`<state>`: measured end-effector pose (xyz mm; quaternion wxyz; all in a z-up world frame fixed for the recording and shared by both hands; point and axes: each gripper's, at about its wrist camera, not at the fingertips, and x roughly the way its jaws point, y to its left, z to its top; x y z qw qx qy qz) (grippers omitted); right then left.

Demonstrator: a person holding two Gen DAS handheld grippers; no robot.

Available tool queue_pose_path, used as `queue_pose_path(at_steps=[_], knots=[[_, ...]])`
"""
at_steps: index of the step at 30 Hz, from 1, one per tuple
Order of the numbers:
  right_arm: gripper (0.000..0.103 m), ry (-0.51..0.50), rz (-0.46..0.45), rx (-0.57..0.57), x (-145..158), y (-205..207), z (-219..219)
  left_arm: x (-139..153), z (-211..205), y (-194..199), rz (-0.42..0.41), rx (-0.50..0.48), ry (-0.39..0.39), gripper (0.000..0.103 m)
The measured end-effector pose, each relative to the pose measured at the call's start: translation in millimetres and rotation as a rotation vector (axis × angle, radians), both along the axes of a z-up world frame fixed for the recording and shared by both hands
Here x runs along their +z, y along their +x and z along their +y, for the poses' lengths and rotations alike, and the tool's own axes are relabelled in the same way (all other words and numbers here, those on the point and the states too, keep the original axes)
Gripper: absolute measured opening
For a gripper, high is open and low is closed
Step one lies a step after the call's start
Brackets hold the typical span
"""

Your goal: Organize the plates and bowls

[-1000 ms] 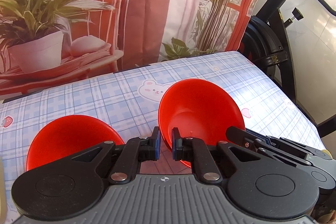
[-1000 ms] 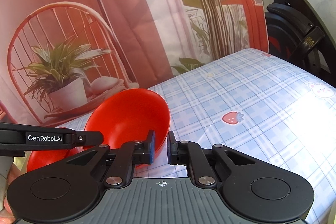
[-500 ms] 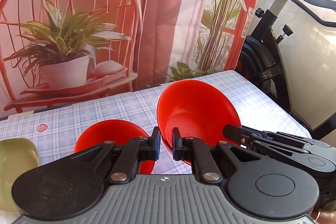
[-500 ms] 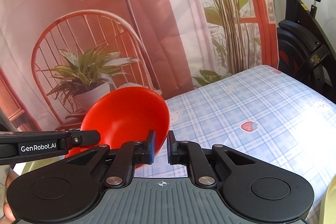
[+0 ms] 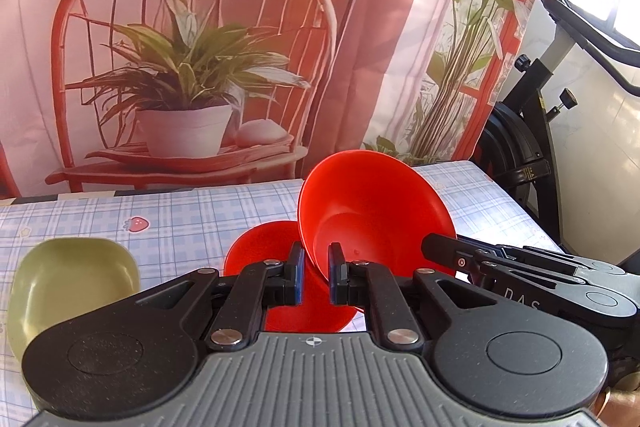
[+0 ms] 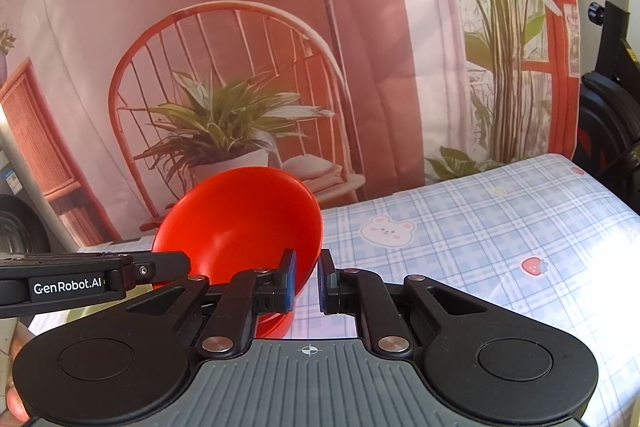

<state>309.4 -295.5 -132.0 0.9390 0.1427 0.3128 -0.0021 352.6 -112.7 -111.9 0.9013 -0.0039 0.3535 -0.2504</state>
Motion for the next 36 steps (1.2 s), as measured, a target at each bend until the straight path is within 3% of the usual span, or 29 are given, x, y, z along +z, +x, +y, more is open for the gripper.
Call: queue_pose_path(at_steps=[14, 25, 32, 36], knots=[[0.010, -0.045, 0.109, 0.086, -31, 37, 33, -33, 30, 16, 0.075, 0.070, 0.015, 0.013], [0.014, -0.071, 0.147, 0.078, -40, 42, 37, -46, 25, 18, 0.104, 0.050, 0.030, 0.014], [0.019, -0.080, 0.154, 0.080, -41, 40, 38, -49, 31, 22, 0.126, 0.076, 0.037, 0.031], [0.019, -0.077, 0.140, 0.066, -36, 36, 38, -43, 46, 22, 0.112, 0.107, 0.022, 0.031]])
